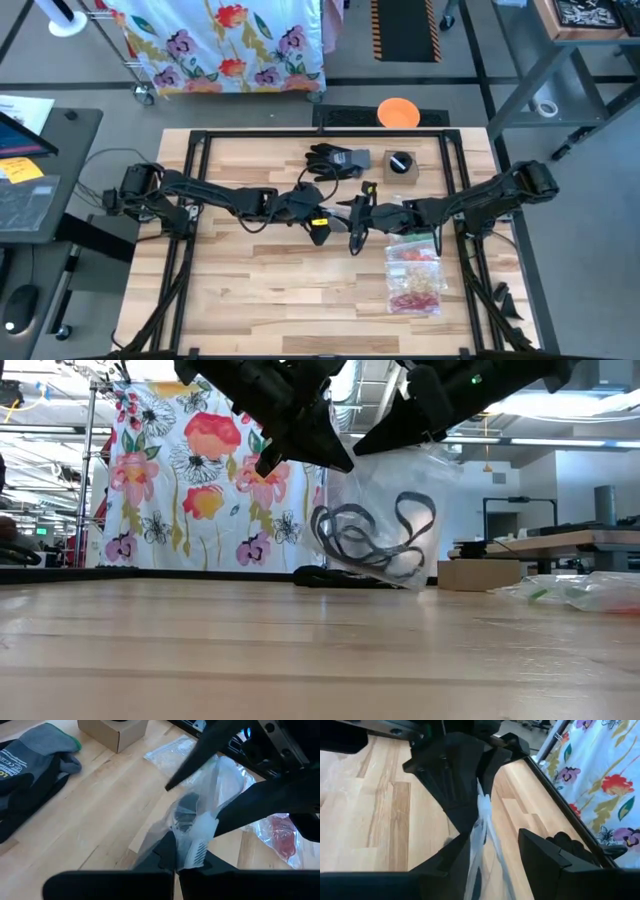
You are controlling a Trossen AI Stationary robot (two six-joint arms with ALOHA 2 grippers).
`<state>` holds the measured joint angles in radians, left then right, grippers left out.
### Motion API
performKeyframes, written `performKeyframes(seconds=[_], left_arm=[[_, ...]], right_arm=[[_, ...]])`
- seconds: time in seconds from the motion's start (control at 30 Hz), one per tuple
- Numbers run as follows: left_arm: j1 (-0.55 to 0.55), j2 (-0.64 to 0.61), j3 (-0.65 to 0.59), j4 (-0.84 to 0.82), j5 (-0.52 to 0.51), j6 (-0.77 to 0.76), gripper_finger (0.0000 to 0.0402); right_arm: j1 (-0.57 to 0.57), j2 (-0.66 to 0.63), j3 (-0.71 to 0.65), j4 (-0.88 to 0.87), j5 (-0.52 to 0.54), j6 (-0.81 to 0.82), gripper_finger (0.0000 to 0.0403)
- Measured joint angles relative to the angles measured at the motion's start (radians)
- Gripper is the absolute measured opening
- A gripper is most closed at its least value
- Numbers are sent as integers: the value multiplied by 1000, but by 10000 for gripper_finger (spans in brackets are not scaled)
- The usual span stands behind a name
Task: Sort rubber bands
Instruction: Close the transparent zip bag containing the black rubber bands
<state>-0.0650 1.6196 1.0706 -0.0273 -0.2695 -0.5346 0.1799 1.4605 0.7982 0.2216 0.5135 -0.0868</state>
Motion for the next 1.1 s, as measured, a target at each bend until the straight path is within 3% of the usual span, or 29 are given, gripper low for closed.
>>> performKeyframes(seconds=[0.13, 0.33, 0.57, 0.77, 1.1], left_arm=[[0, 0, 0, 0, 0, 0, 0], [0, 0, 0, 0, 0, 0, 0], [0, 0, 0, -5, -5, 14, 0], [-3, 1, 1, -23, -25, 176, 2], [-3, 3, 1, -37, -74, 261, 96]], right_arm=[[0, 0, 0, -6, -2, 0, 121], [0, 0, 0, -29, -2, -27, 11], [3, 0, 0, -27, -1, -27, 3], [3, 0, 0, -27, -1, -27, 2], [3, -61, -1, -115, 4, 0, 1]])
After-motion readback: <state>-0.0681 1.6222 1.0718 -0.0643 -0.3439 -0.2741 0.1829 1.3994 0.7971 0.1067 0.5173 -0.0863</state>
